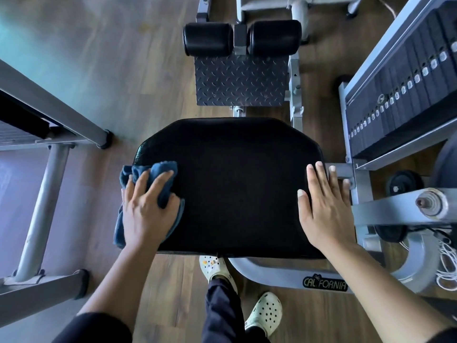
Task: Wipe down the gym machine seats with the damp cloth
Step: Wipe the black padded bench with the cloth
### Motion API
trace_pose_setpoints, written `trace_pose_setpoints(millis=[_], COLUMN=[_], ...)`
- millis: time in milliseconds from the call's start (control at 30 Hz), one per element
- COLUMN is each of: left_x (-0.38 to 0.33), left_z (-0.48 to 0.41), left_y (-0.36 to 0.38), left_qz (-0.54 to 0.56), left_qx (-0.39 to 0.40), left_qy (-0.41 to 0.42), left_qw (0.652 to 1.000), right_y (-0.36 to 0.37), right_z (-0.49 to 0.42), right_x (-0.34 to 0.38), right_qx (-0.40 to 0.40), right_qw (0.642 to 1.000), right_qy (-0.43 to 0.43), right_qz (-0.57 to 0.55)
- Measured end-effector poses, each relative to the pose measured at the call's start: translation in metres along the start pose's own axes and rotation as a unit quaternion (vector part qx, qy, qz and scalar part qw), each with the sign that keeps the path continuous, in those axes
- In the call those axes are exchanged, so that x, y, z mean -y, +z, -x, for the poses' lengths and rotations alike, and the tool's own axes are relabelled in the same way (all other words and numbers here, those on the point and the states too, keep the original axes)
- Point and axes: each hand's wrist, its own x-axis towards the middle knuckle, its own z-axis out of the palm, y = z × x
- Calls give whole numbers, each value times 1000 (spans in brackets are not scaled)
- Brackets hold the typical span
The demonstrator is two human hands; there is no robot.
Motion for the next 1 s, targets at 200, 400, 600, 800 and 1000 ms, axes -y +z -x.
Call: trace_pose_setpoints(millis=[200,400,600,800,1000], left_x=[-92,-169,-130,-172,-214], left_z=[-20,32,1,-74,-60], left_y=[39,54,45,83,97], left_qz=[13,66,107,63,83], left_qx=[19,102,155,104,134], left_qy=[41,264,390,237,426], left_qw=[999,957,901,964,891], right_y=[-1,-6,-9,-9,-11], right_z=[14,28,26,25,24], right_x=[-8,-18,-19,-20,-20], right_qx=[-20,-21,-14,-2,-16], right_qw=[1000,1000,999,999,999], right_qy=[-10,-6,-14,-16,7], right_qz=[0,9,31,38,27])
